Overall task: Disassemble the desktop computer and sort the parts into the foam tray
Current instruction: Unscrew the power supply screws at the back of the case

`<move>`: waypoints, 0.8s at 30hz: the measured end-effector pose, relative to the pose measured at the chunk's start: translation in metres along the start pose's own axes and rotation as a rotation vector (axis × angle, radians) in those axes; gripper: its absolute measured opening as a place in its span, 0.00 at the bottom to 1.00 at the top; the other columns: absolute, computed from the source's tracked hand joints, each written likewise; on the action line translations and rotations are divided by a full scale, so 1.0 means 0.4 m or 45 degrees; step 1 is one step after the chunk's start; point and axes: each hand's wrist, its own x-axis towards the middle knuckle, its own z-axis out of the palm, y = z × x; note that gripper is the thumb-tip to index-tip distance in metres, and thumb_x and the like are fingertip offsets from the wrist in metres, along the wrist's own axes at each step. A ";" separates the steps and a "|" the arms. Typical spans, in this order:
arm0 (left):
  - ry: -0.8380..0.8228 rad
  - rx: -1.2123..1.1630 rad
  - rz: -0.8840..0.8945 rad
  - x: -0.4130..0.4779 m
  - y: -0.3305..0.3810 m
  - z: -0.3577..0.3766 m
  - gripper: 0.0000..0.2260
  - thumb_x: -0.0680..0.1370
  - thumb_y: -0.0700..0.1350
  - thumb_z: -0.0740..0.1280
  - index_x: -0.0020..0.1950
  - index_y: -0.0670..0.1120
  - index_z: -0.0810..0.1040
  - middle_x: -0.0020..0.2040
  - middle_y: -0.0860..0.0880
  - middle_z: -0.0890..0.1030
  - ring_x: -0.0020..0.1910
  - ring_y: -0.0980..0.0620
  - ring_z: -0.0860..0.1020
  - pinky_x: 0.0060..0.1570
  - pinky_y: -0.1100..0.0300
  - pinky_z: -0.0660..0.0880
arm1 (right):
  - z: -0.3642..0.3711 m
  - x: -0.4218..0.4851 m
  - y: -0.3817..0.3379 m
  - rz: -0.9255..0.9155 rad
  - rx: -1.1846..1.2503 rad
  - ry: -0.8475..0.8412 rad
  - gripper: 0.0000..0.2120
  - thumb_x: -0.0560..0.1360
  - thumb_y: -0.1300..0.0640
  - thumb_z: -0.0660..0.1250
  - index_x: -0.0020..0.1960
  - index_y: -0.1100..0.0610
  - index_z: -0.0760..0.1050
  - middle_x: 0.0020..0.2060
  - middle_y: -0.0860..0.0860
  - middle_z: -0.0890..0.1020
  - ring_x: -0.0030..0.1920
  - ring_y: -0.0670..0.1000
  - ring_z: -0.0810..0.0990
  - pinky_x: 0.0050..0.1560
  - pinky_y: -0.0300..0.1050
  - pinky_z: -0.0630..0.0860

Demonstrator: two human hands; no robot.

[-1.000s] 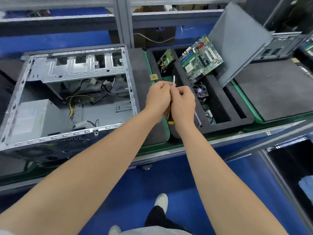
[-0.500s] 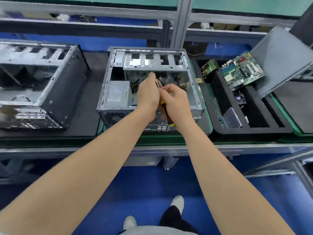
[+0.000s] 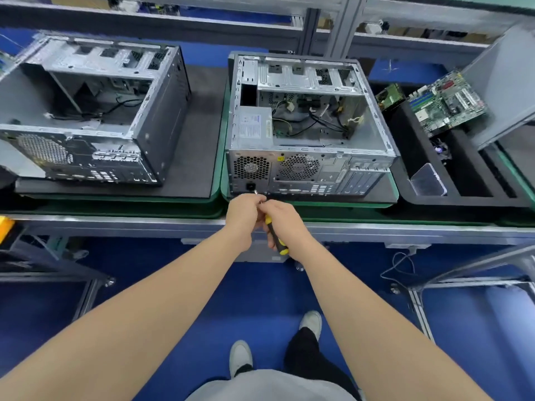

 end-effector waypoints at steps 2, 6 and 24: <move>-0.026 0.081 -0.067 0.014 -0.031 0.001 0.07 0.82 0.43 0.66 0.44 0.44 0.81 0.30 0.46 0.78 0.24 0.50 0.72 0.27 0.60 0.72 | 0.022 0.005 0.045 0.172 0.050 0.054 0.16 0.76 0.45 0.59 0.40 0.55 0.77 0.29 0.55 0.78 0.21 0.55 0.73 0.25 0.43 0.68; -0.177 0.018 -0.076 0.030 -0.071 0.010 0.09 0.84 0.41 0.62 0.58 0.43 0.81 0.50 0.44 0.85 0.27 0.50 0.72 0.29 0.58 0.69 | 0.038 0.012 0.108 0.351 0.101 0.165 0.18 0.74 0.45 0.57 0.44 0.59 0.77 0.26 0.55 0.78 0.22 0.54 0.73 0.26 0.42 0.69; -0.266 -0.179 0.055 0.110 -0.072 0.019 0.08 0.85 0.39 0.59 0.58 0.41 0.77 0.58 0.43 0.85 0.43 0.49 0.83 0.33 0.60 0.76 | 0.025 0.092 0.132 0.220 0.246 0.175 0.14 0.75 0.51 0.58 0.43 0.56 0.79 0.29 0.50 0.75 0.23 0.51 0.69 0.26 0.42 0.65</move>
